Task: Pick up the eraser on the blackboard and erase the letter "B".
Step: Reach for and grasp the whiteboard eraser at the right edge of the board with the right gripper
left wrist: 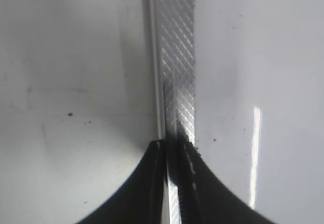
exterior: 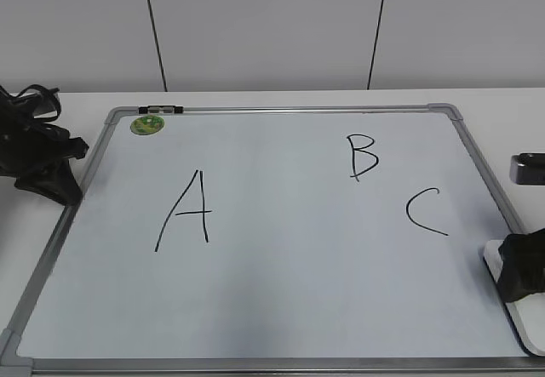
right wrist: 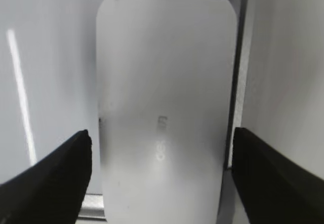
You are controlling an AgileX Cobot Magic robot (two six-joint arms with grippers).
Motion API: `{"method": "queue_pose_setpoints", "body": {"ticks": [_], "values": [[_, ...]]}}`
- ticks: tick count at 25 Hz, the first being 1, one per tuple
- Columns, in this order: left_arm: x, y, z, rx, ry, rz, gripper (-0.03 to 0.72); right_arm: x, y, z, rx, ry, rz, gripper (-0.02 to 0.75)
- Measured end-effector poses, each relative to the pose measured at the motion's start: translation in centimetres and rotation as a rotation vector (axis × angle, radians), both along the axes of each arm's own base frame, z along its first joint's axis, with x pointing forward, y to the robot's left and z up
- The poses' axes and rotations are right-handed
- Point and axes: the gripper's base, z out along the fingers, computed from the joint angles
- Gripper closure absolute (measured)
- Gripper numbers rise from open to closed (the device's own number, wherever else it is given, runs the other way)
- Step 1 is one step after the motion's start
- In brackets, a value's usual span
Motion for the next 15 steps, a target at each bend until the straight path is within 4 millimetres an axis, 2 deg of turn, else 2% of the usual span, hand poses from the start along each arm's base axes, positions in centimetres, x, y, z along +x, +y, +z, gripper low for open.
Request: {"method": "queue_pose_setpoints", "body": {"ticks": [6, 11, 15], "values": [[0.0, 0.0, 0.0, 0.0, 0.0, 0.0, 0.656, 0.5, 0.0, -1.3, -0.003, 0.011, 0.001, 0.104], [0.0, 0.0, 0.0, 0.0, 0.0, 0.0, 0.656, 0.6, 0.0, -1.4, -0.004, 0.012, 0.001, 0.182], [0.0, 0.0, 0.0, 0.0, 0.0, 0.0, 0.656, 0.7, 0.0, -1.3, -0.003, 0.015, 0.001, 0.192]]}}
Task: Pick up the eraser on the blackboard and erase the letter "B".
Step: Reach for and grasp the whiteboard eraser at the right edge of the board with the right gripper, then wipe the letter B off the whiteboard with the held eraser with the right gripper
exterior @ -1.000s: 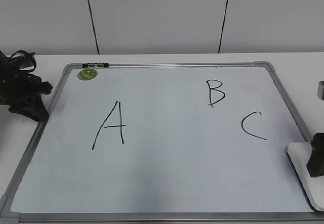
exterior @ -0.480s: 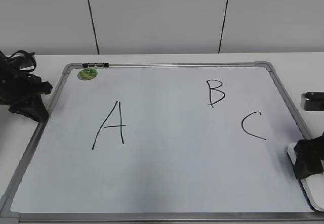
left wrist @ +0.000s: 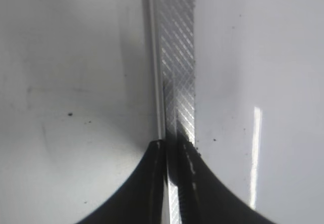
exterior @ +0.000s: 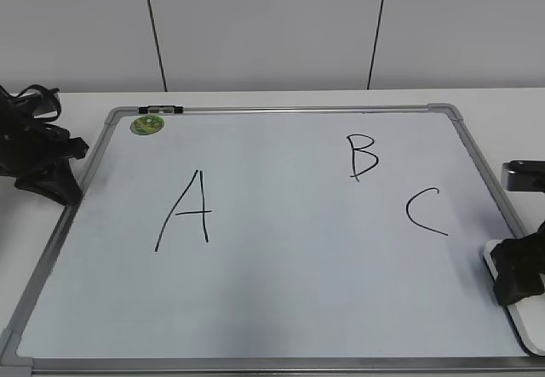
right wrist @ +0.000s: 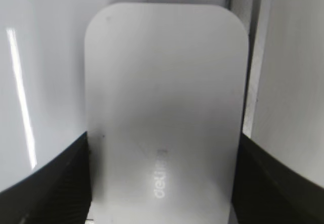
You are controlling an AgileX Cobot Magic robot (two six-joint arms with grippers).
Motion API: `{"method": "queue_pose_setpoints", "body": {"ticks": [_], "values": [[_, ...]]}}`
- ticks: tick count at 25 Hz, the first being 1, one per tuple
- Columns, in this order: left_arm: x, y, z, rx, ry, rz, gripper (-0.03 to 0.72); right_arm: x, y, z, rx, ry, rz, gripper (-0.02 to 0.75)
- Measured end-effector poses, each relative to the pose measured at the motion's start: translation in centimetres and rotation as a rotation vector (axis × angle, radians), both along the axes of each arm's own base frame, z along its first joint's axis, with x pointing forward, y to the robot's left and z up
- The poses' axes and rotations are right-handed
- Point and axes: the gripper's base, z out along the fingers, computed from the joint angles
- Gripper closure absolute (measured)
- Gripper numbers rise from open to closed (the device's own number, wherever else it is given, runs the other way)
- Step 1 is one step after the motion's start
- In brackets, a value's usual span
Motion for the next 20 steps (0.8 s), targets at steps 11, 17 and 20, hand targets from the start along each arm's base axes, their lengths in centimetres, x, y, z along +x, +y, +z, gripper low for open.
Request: {"method": "queue_pose_setpoints", "body": {"ticks": [11, 17, 20], "values": [[0.0, 0.0, 0.0, 0.0, 0.0, 0.0, 0.656, 1.8, 0.2, 3.0, 0.017, 0.057, 0.015, 0.193], [0.0, 0.0, 0.0, 0.0, 0.0, 0.0, 0.656, 3.8, 0.5, 6.0, 0.047, 0.013, 0.016, 0.193], [0.0, 0.0, 0.0, 0.0, 0.001, 0.0, 0.656, 4.8, 1.2, 7.8, 0.051, -0.026, 0.044, 0.193]]}}
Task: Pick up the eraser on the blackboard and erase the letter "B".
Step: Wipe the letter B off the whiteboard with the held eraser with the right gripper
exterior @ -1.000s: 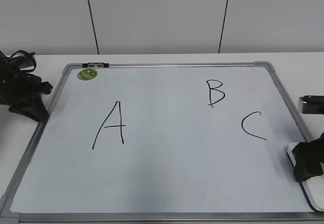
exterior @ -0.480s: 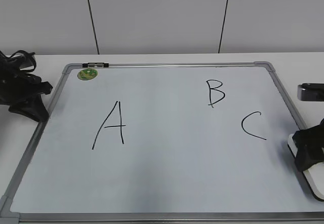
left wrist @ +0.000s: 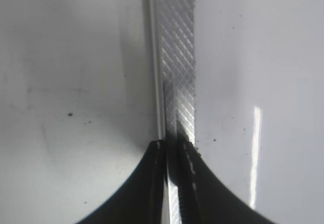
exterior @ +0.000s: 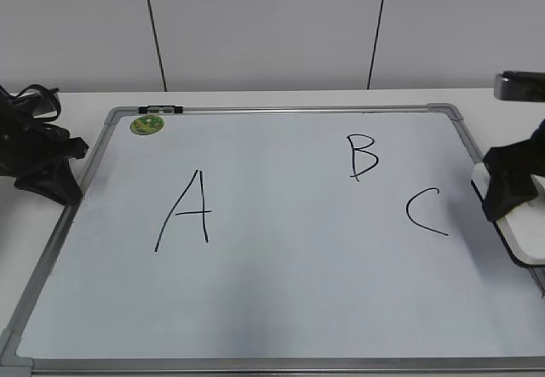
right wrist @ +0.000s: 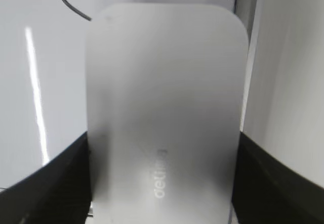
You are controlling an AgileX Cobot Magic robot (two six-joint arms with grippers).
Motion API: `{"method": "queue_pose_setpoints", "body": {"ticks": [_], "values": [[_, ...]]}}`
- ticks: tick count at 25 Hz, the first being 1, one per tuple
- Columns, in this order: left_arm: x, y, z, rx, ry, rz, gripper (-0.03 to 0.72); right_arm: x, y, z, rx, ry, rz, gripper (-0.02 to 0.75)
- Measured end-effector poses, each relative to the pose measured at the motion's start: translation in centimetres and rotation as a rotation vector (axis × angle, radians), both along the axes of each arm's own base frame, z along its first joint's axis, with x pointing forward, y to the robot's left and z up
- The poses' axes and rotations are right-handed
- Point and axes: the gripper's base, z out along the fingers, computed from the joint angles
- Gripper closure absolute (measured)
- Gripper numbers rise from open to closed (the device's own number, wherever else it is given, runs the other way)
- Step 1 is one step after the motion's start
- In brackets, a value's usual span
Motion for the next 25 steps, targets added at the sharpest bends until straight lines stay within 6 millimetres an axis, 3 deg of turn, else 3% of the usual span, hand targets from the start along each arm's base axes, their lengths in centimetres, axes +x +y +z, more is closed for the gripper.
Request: {"method": "queue_pose_setpoints", "body": {"ticks": [4, 9, 17, 25], "values": [[0.0, 0.0, 0.0, 0.0, 0.0, 0.0, 0.656, 1.8, 2.4, 1.6, 0.006, -0.032, 0.073, 0.193], [0.0, 0.0, 0.0, 0.0, 0.0, 0.0, 0.656, 5.0, 5.8, 1.4, 0.01, 0.016, 0.144, 0.193], [0.0, 0.0, 0.0, 0.0, 0.0, 0.0, 0.656, 12.1, 8.8, -1.2, 0.015, 0.026, 0.17, 0.193], [0.0, 0.0, 0.0, -0.001, 0.001, -0.001, 0.656, 17.0, 9.8, -4.3, 0.022, -0.024, 0.144, 0.193]]}}
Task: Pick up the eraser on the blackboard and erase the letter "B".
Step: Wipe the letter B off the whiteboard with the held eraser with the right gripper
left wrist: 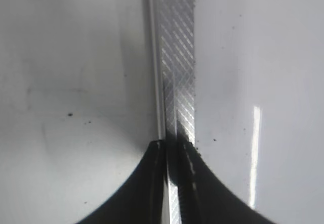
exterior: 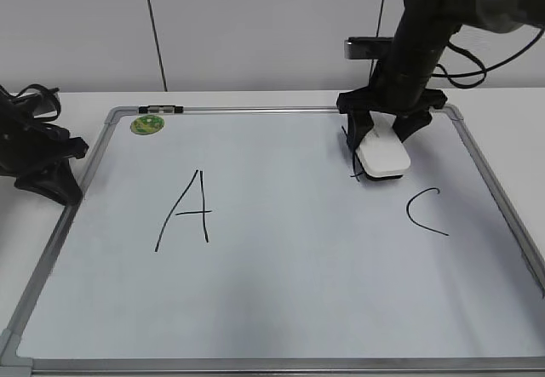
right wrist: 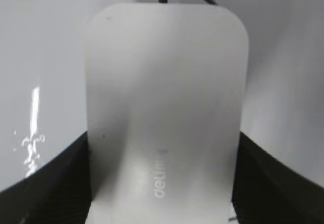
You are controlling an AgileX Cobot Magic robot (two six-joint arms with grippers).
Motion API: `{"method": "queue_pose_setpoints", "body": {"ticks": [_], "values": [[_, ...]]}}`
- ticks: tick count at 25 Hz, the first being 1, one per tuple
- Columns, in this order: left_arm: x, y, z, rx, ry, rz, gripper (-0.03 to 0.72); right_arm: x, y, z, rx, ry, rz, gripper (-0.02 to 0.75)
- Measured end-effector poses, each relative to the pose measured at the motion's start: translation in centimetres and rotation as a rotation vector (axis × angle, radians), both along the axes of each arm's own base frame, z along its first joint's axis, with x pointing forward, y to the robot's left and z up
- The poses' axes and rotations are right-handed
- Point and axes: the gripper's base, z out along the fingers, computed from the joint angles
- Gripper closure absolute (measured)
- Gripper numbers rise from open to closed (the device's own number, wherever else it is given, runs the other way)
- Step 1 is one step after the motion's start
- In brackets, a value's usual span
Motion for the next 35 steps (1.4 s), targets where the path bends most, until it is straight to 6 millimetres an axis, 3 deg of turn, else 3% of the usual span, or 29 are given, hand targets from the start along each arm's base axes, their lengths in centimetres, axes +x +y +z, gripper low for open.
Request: {"method": "queue_pose_setpoints", "body": {"ticks": [8, 18, 25, 35], "values": [[0.0, 0.0, 0.0, 0.001, 0.0, -0.001, 0.656, 1.4, 0.3, -2.6, 0.001, 0.016, -0.027, 0.193], [0.0, 0.0, 0.0, 0.001, 0.0, -0.001, 0.656, 1.2, 1.5, -2.6, -0.025, 0.011, 0.004, 0.193], [0.0, 0.0, 0.0, 0.003, 0.0, -0.002, 0.656, 0.1, 5.1, -2.7, -0.063, -0.001, 0.111, 0.193], [0.0, 0.0, 0.0, 0.003, 0.0, -0.002, 0.656, 0.1, 5.1, -2.7, -0.089, -0.01, 0.116, 0.193]]}}
